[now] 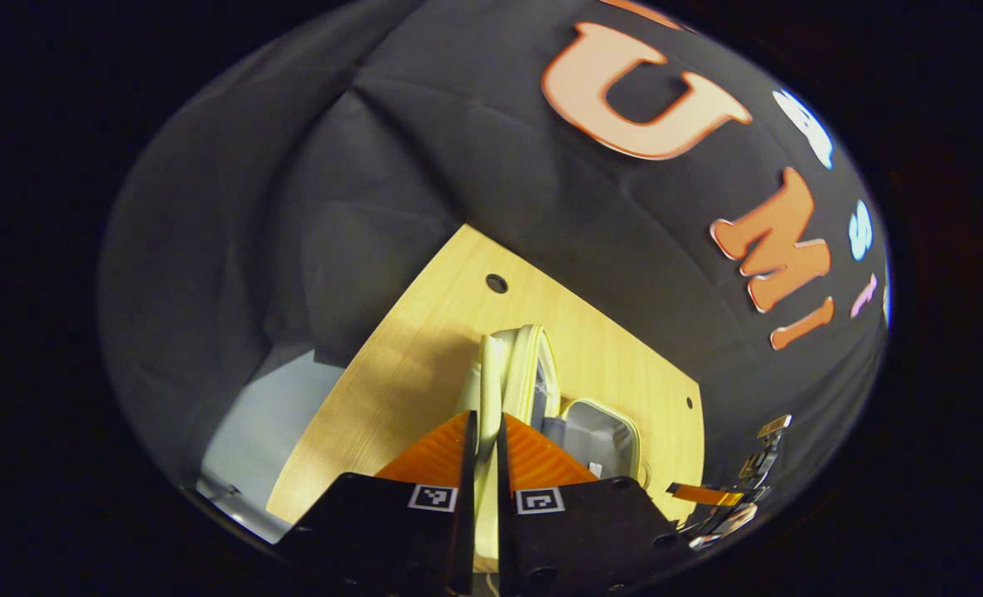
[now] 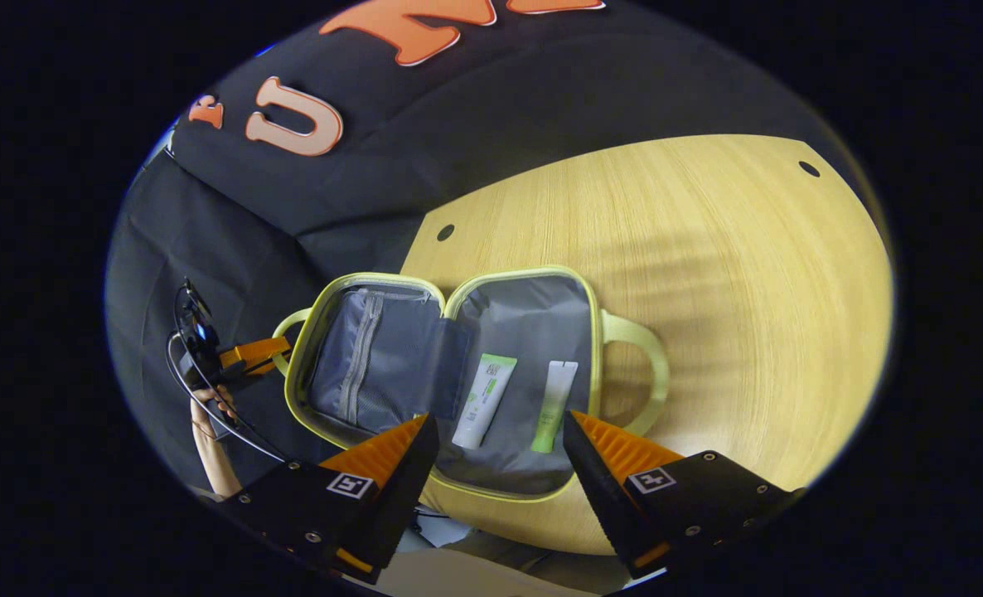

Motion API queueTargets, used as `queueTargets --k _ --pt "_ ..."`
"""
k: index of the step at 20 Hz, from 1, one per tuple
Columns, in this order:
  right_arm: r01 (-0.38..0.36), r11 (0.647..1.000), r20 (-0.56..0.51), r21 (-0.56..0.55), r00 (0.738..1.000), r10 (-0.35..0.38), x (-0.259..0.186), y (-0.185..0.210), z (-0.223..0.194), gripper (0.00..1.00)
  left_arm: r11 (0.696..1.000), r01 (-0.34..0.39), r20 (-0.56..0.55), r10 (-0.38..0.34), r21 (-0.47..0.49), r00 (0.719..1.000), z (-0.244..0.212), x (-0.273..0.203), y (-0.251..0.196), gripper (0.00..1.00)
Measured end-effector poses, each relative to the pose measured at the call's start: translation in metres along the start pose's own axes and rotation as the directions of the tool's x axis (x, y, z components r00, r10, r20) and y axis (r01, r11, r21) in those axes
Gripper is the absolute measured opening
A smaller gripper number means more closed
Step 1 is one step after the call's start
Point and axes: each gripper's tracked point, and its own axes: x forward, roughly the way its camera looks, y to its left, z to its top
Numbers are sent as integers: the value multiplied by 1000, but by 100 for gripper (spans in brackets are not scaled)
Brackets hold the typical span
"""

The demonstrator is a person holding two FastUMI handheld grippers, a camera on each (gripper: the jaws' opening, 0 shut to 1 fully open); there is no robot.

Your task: First open the suitcase, pack the skin care products into it, and then close the suitcase.

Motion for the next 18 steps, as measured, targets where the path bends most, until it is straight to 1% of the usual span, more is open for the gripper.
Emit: queueTargets --k 3,7,10,14,16,18 --pt "-20 1000 30 -6 999 20 -20 -19 11 96 993 9 11 -10 117 1000 7 -13 -63 12" --pt "-32 999 66 -22 997 34 -49 -47 16 96 975 39 -5 -39 220 999 -6 -9 -142 14" --pt "-30 1000 89 -5 996 31 -68 -71 16 96 962 80 -34 -74 262 997 -25 -2 -195 14" --pt "-20 1000 96 22 995 18 -97 -105 9 96 943 148 -89 -127 298 988 -56 12 -252 14" --pt "-6 999 104 36 995 2 -109 -123 7 96 931 165 -116 -134 325 984 -71 26 -276 13" --pt "6 998 116 61 993 -13 -122 -142 6 96 918 176 -140 -133 355 981 -90 43 -295 14"
